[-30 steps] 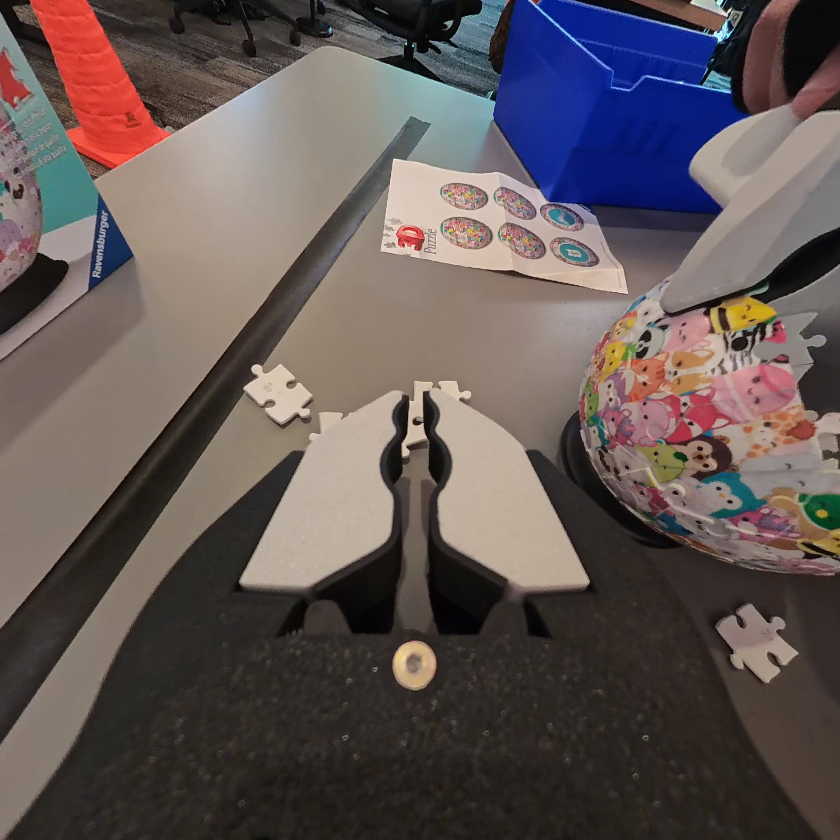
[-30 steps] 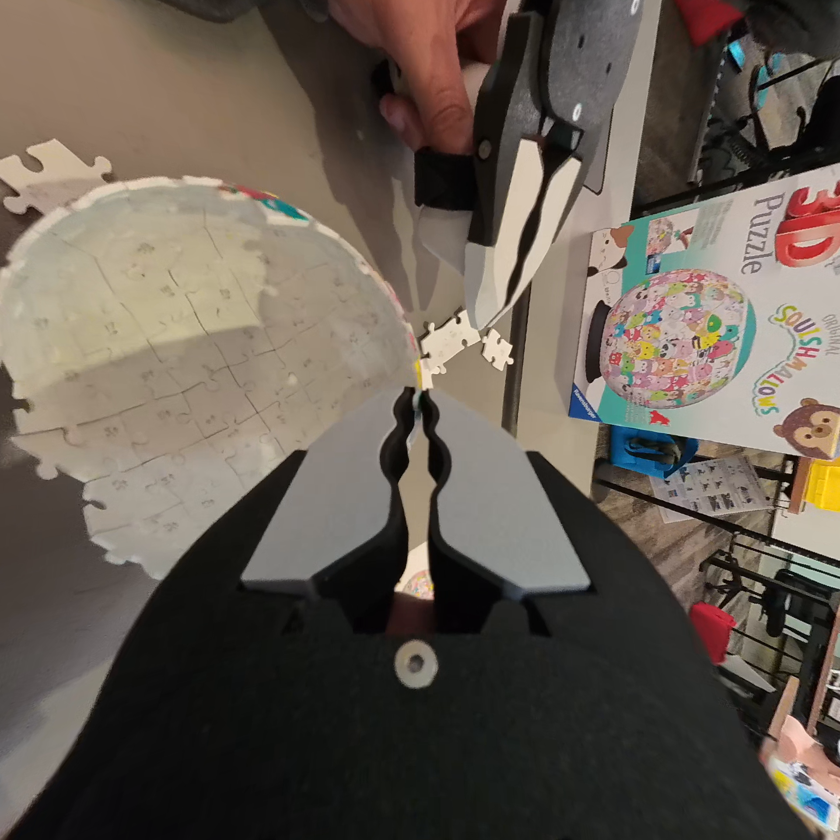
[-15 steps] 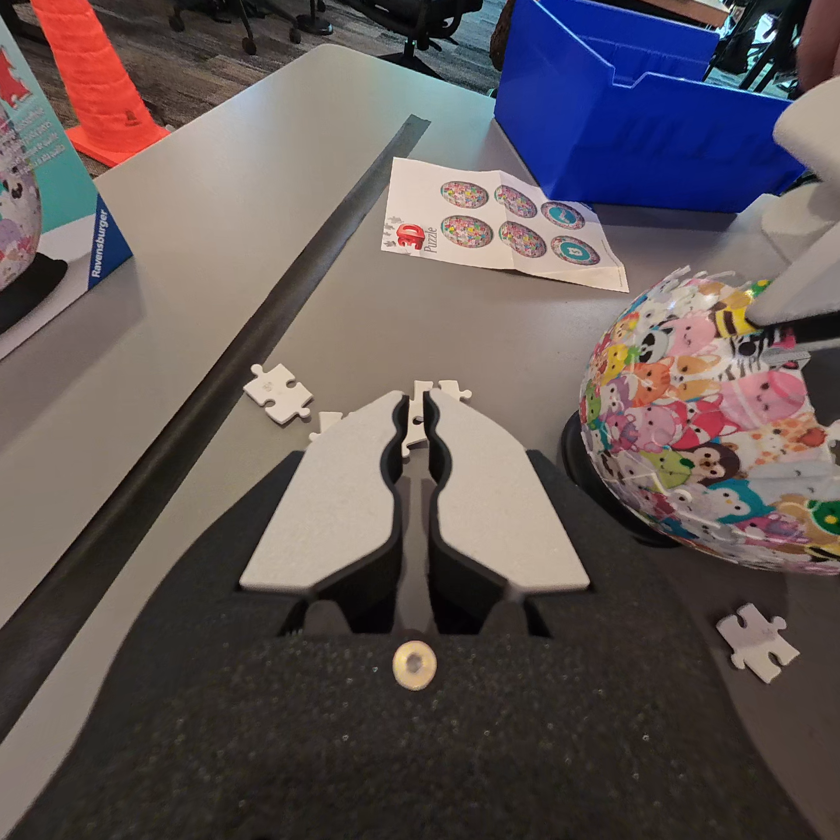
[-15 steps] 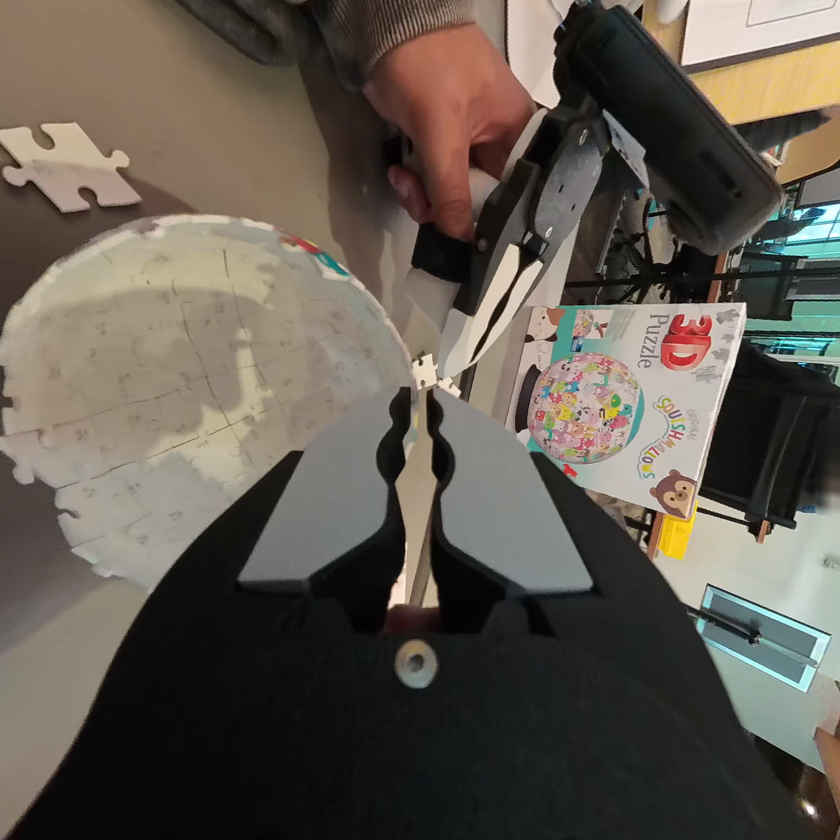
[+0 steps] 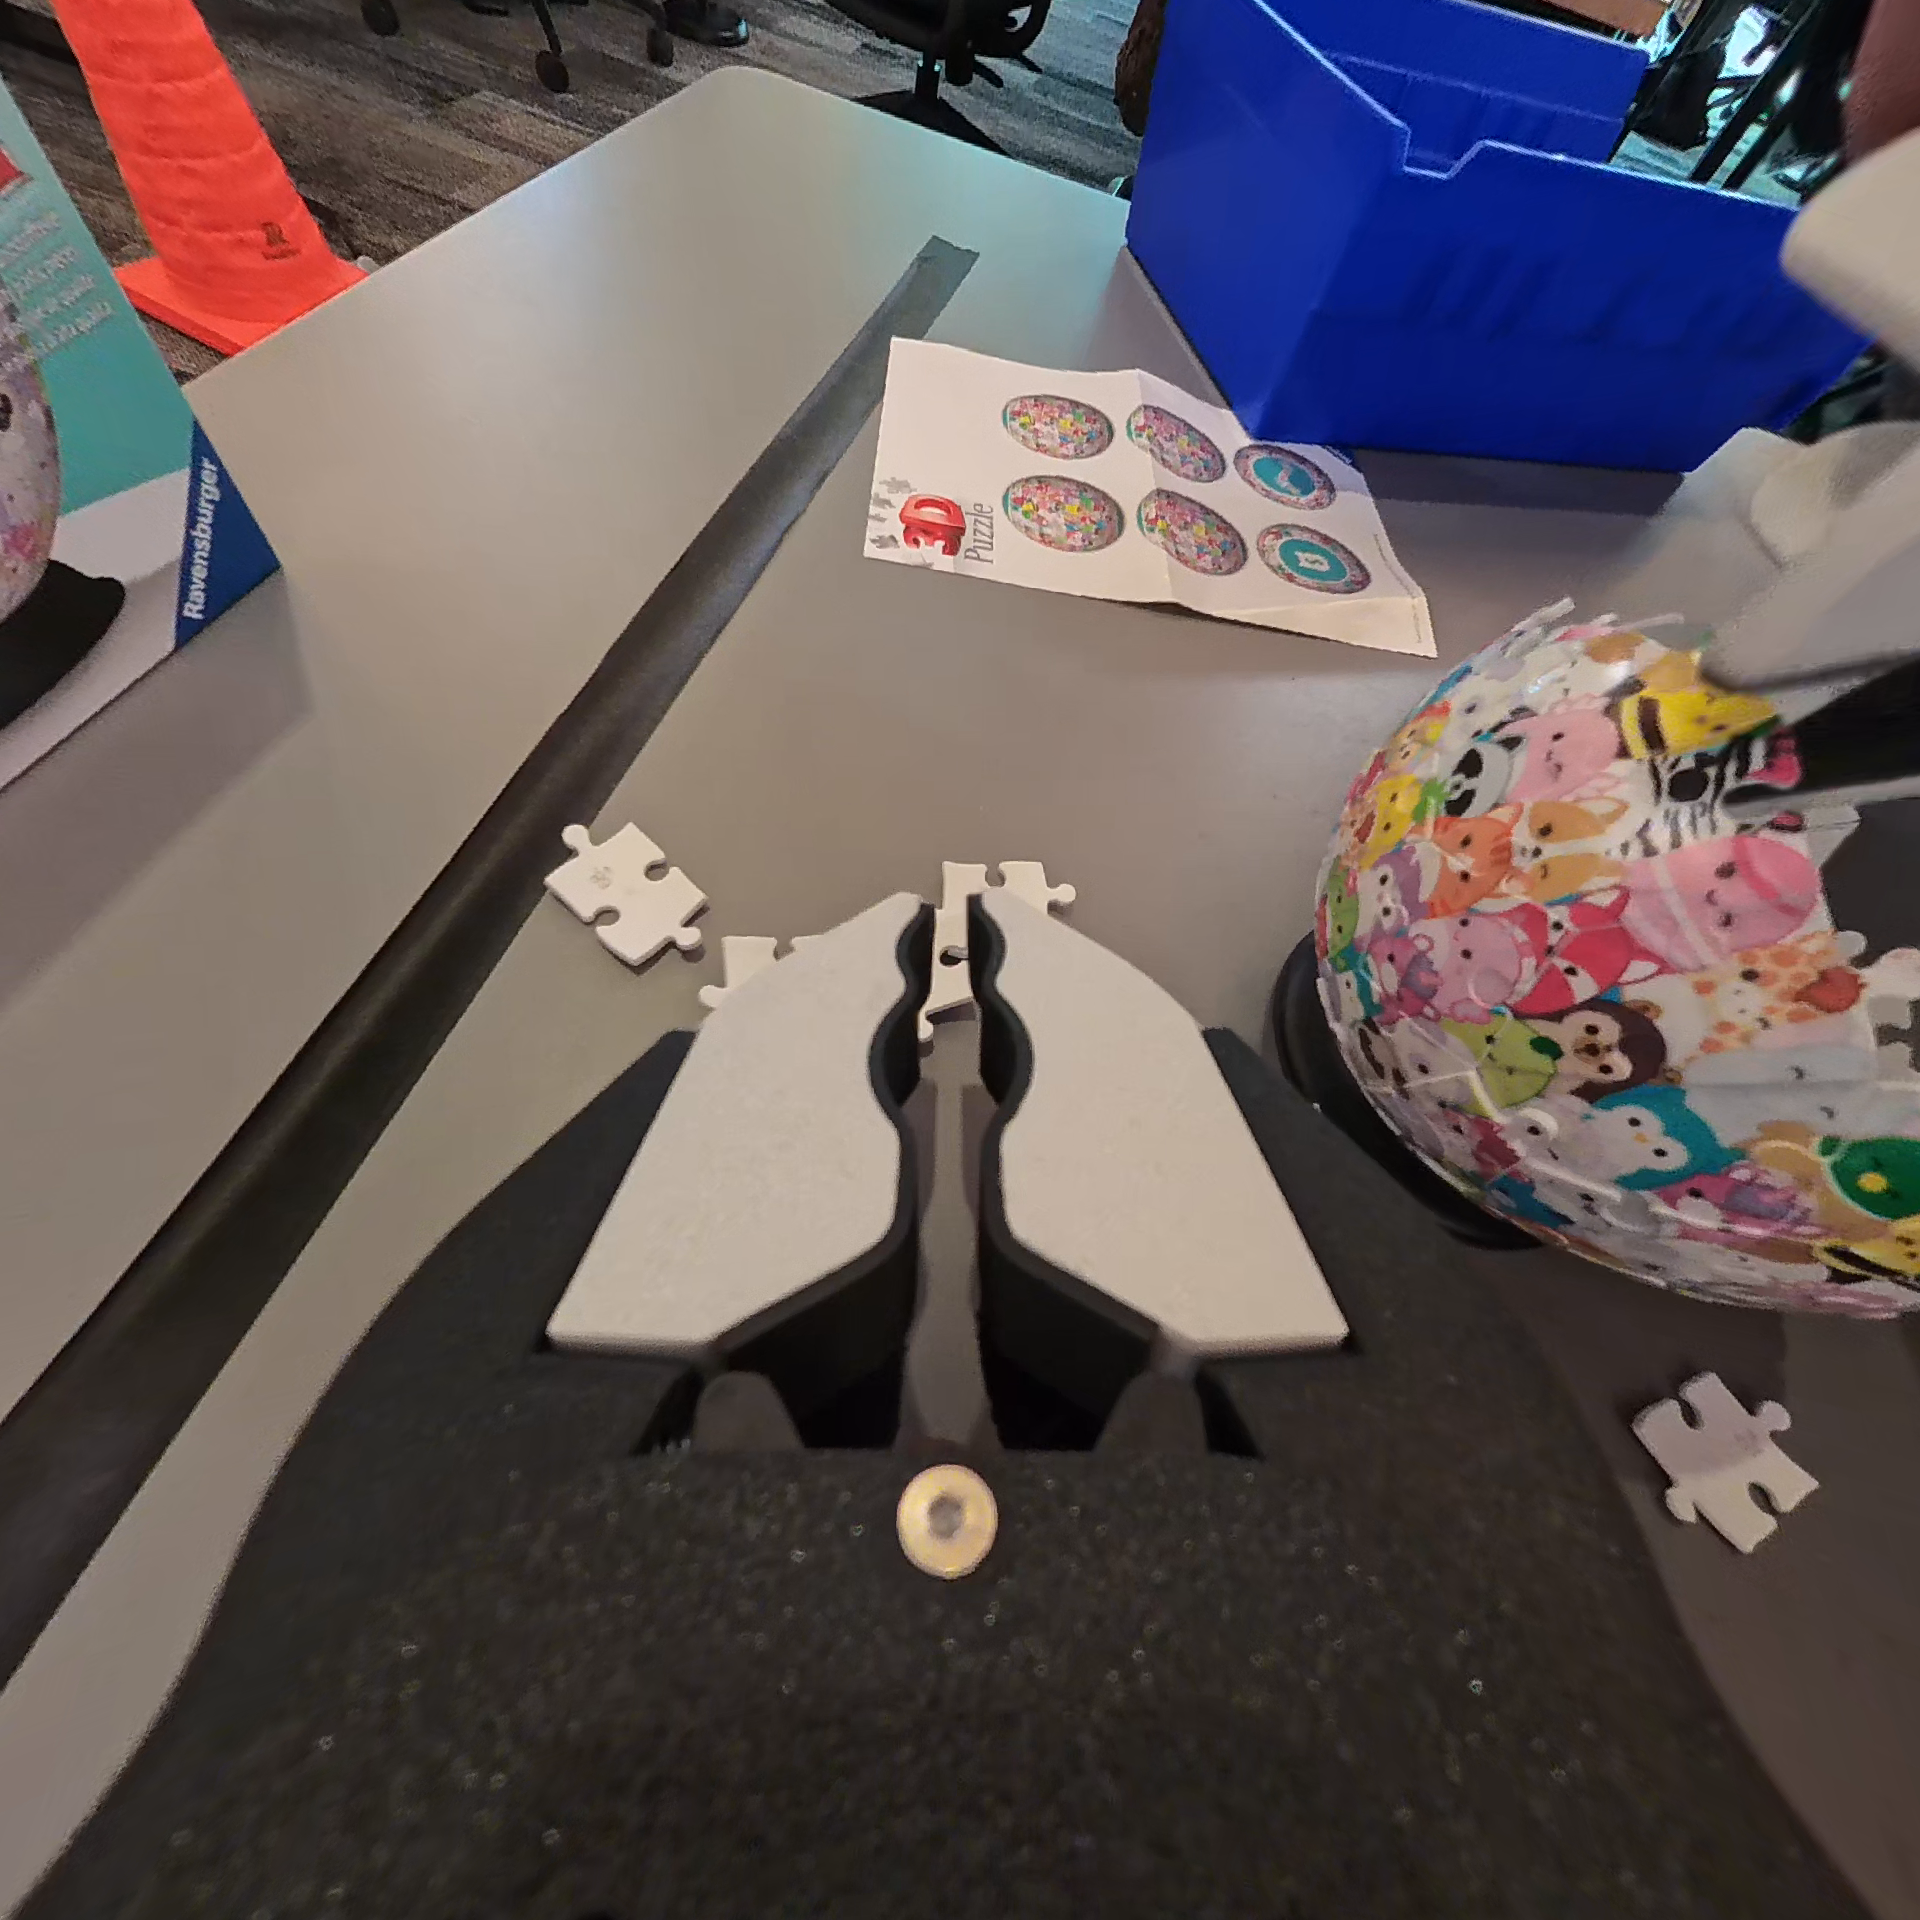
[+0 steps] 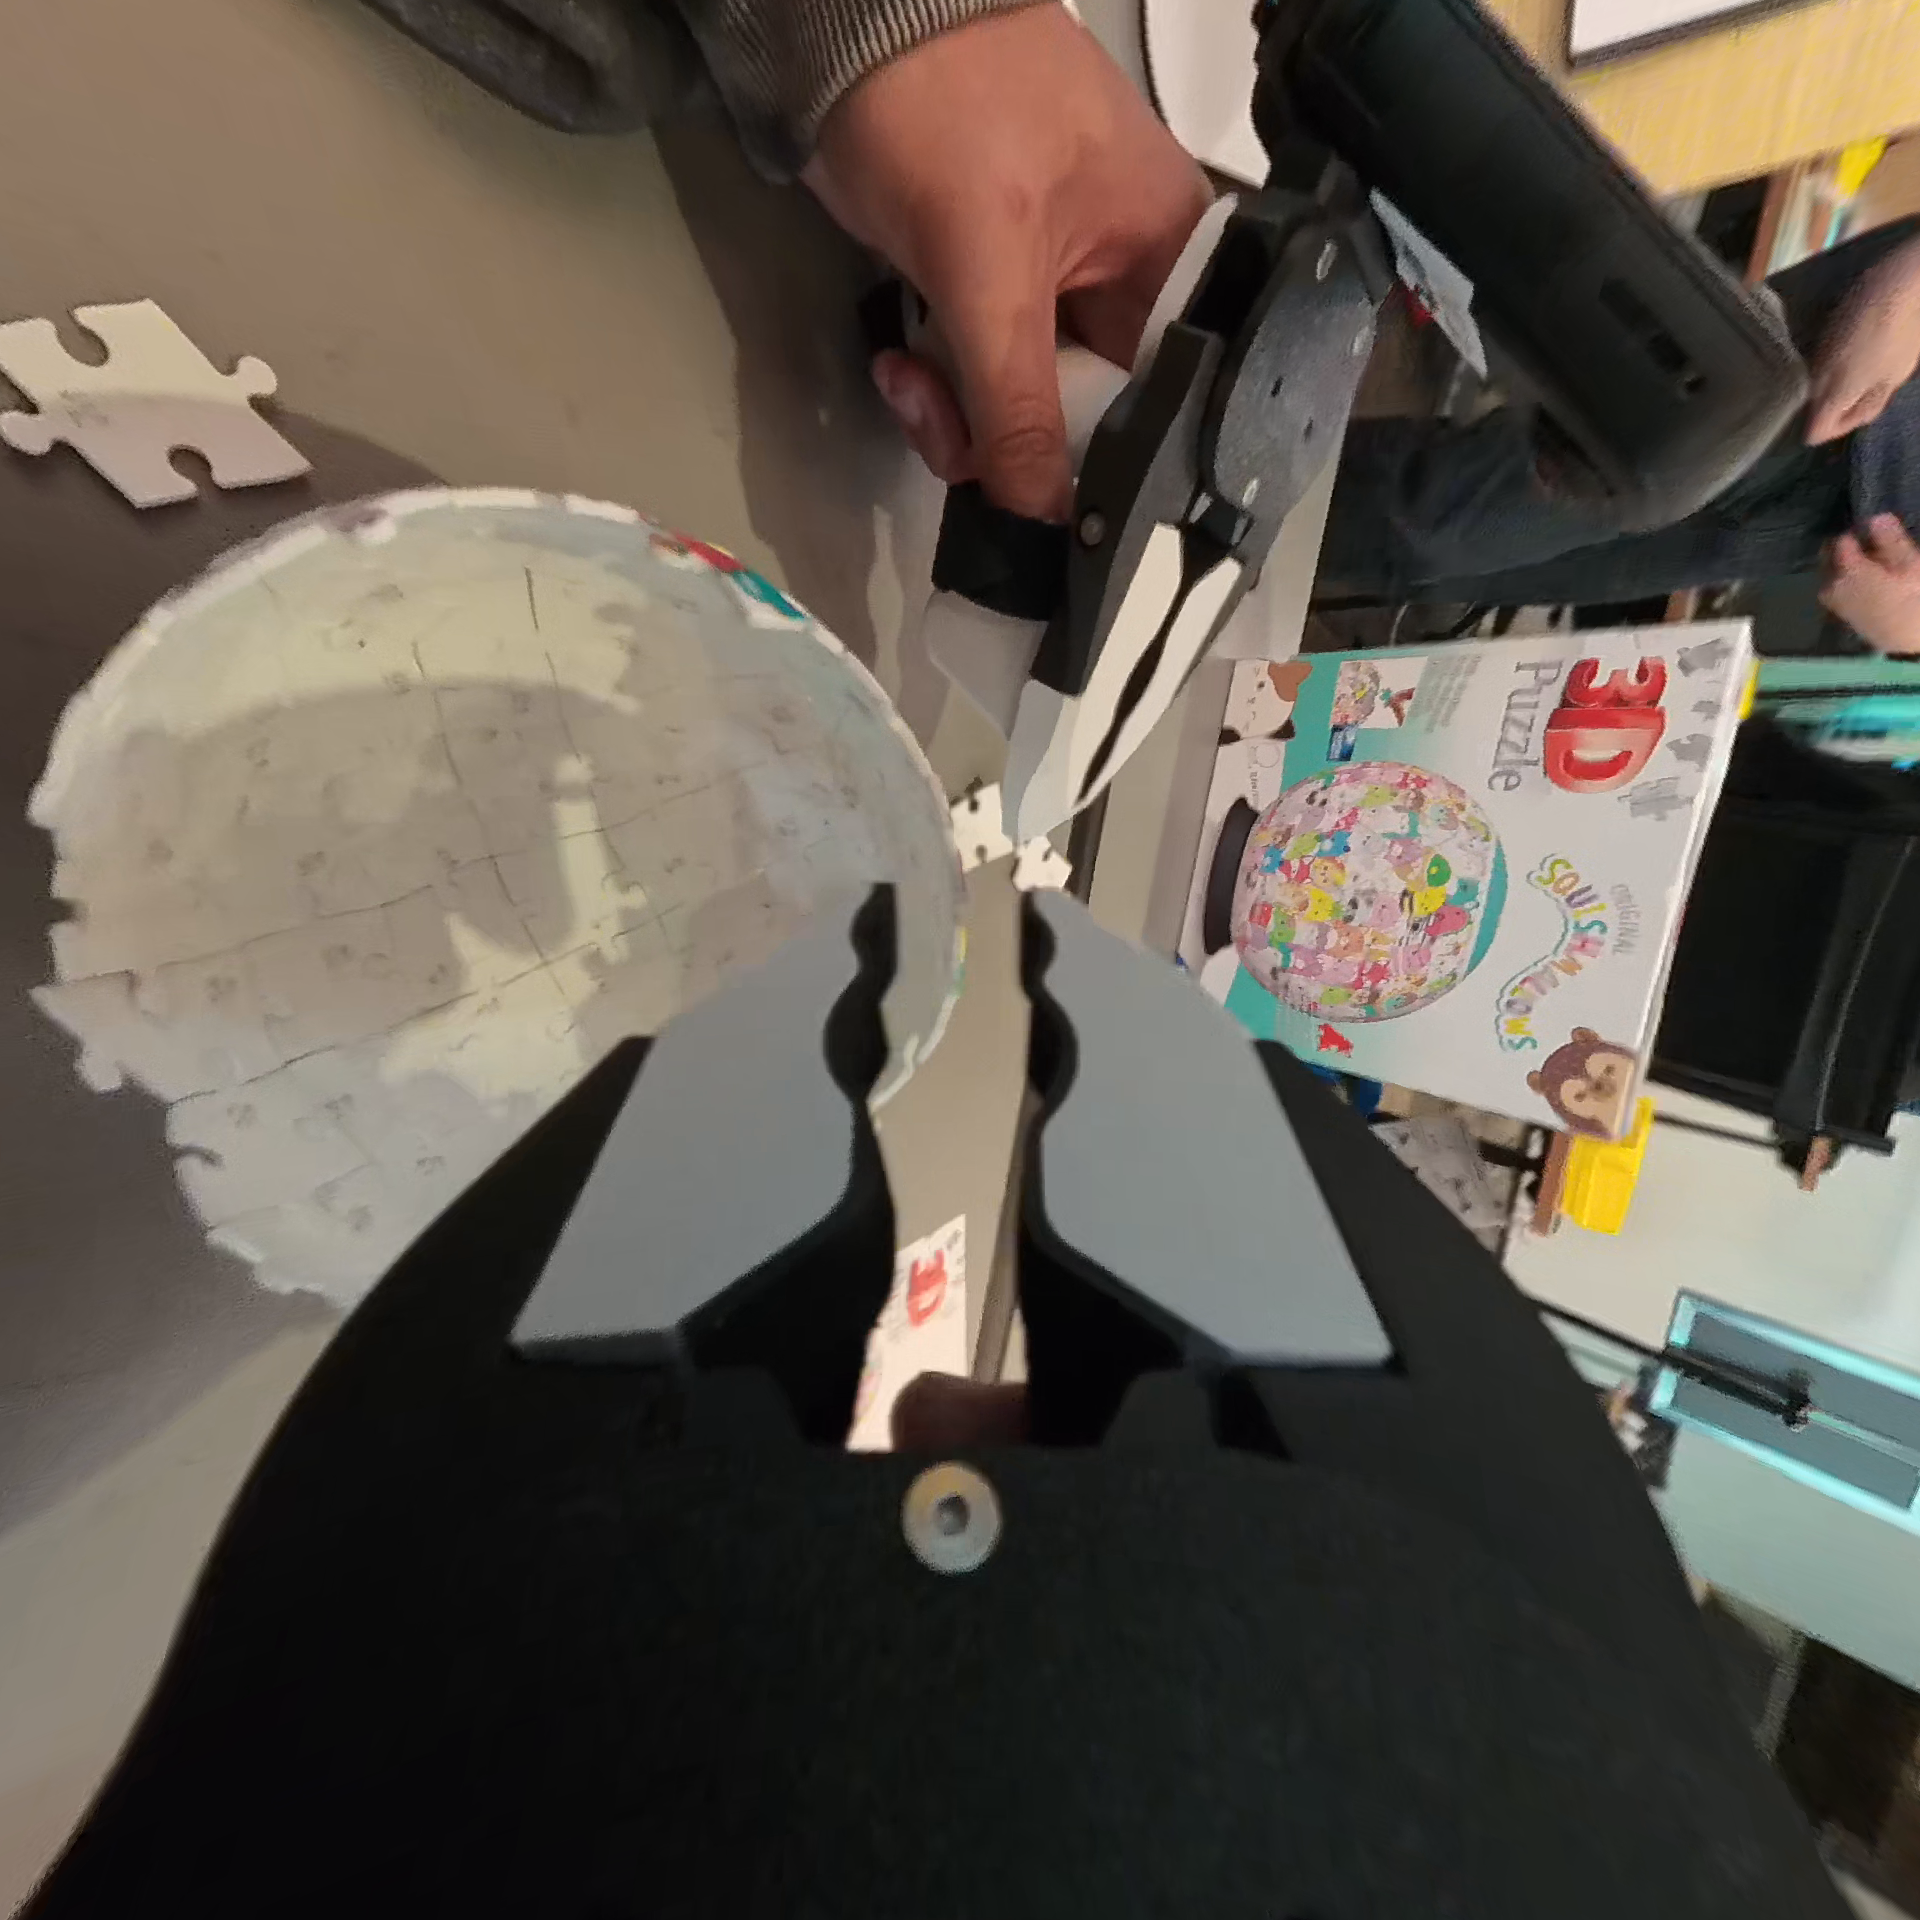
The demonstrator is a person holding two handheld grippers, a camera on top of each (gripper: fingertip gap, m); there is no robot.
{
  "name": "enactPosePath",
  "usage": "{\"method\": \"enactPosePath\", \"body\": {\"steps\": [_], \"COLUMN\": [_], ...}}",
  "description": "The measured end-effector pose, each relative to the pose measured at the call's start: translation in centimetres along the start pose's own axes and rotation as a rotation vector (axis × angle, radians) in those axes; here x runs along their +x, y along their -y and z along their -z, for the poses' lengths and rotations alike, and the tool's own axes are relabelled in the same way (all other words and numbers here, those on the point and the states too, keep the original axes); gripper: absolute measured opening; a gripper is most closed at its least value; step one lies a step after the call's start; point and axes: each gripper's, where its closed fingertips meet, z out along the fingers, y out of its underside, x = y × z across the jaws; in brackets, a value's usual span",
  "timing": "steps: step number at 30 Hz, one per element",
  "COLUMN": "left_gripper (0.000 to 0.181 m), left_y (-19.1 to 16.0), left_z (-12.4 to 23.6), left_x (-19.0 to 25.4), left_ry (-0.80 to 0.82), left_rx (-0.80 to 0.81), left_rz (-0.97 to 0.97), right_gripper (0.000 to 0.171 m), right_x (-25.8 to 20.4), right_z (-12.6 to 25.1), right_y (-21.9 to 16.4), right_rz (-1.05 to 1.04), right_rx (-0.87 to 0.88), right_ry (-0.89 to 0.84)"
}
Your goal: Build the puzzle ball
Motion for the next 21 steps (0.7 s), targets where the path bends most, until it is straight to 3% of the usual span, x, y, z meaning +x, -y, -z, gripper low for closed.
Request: {"method": "enactPosePath", "body": {"steps": [2, 7, 12, 18, 21], "left_gripper": [0.006, 0.009, 0.018, 0.023, 0.023], "left_y": [0.1, 0.7, 1.6, 2.1, 1.8], "left_z": [0.0, 0.7, 2.1, 5.7, 7.9], "left_x": [-0.1, -1.4, -3.3, -3.2, -1.8], "left_ry": [-0.004, 0.029, 0.093, 0.268, 0.334], "left_rx": [0.005, 0.054, 0.154, 0.291, 0.365], "left_rz": [0.008, 0.052, 0.136, 0.134, 0.145], "right_gripper": [0.033, 0.034, 0.050, 0.056, 0.045], "right_x": [0.1, -0.2, -6.6, -13.2, -14.5], "right_z": [1.1, 7.6, 10.6, 13.2, 15.0], "right_y": [-0.6, -1.4, -2.8, -2.2, -1.7], "right_rz": [-0.071, -0.473, -0.845, -0.960, -1.008], "right_rx": [-0.027, 0.088, 0.218, 0.338, 0.416], "right_ry": [-0.002, -0.083, -0.104, -0.226, -0.306]}}
